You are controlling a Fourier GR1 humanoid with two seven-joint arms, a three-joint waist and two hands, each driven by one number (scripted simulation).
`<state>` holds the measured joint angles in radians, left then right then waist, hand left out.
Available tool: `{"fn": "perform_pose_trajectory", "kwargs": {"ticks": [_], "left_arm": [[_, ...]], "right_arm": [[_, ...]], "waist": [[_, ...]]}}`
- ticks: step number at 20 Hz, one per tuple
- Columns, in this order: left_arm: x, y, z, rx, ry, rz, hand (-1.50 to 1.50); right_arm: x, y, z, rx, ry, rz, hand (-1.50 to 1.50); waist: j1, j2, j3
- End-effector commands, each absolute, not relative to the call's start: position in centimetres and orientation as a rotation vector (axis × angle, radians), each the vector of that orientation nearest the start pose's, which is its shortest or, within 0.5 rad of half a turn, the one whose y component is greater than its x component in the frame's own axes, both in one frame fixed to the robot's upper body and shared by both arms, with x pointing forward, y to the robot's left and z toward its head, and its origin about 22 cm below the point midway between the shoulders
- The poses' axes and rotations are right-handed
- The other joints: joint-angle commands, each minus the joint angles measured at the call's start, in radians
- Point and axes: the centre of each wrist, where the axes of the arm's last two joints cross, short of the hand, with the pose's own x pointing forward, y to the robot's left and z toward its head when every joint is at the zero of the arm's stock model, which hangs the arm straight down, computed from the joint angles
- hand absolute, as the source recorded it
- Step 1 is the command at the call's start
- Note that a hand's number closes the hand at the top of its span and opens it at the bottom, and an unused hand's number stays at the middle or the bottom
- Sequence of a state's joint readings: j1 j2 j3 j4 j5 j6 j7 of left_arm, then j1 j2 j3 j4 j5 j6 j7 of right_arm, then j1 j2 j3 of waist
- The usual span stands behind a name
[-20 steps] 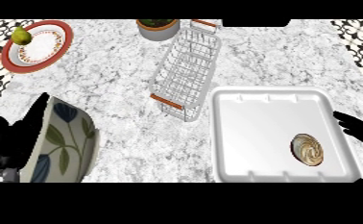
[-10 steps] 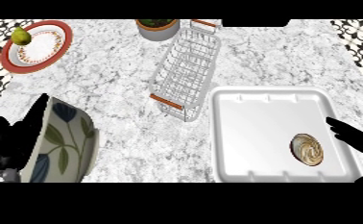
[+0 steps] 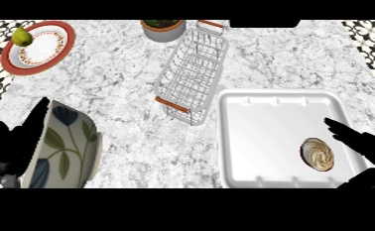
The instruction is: Pick the cupcake from the tray and place it in the tiered basket
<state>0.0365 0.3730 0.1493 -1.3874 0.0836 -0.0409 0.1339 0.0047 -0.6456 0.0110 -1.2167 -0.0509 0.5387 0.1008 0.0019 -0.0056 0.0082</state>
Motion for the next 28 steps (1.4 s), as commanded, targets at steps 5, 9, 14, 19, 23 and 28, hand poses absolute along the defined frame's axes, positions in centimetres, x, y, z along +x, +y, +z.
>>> {"fn": "perform_pose_trajectory", "kwargs": {"ticks": [5, 9, 14, 19, 23, 28], "left_arm": [[22.6, 36.0, -2.6, 0.269, -1.187, -0.064, 0.0], [21.7, 35.9, -1.4, 0.263, -1.194, -0.08, 0.0], [22.2, 35.8, -1.9, 0.263, -1.194, -0.066, 0.0], [21.7, 37.1, -2.1, 0.289, -1.187, -0.049, 0.0], [21.7, 36.6, -2.8, 0.287, -1.2, -0.06, 0.0], [21.9, 36.8, -3.0, 0.29, -1.195, -0.062, 0.0]], "right_arm": [[23.0, -41.0, -0.9, -0.074, -0.916, 0.622, -1.5], [24.5, -41.0, -1.9, -0.056, -0.922, 0.62, -1.5], [24.4, -37.2, -3.7, -0.042, -0.916, 0.655, -1.5], [23.7, -36.9, -3.4, 0.012, -0.922, 0.697, 1.5], [24.1, -34.3, -3.7, -0.033, -1.071, 0.671, 1.5], [21.3, -37.0, -4.4, -0.094, -1.113, 0.577, 1.5]], "waist": [[-0.003, 0.006, -0.008], [0.005, 0.006, -0.008], [0.002, 0.007, -0.008], [-0.003, 0.007, -0.009], [-0.005, 0.007, -0.009], [-0.012, 0.006, -0.009]]}}
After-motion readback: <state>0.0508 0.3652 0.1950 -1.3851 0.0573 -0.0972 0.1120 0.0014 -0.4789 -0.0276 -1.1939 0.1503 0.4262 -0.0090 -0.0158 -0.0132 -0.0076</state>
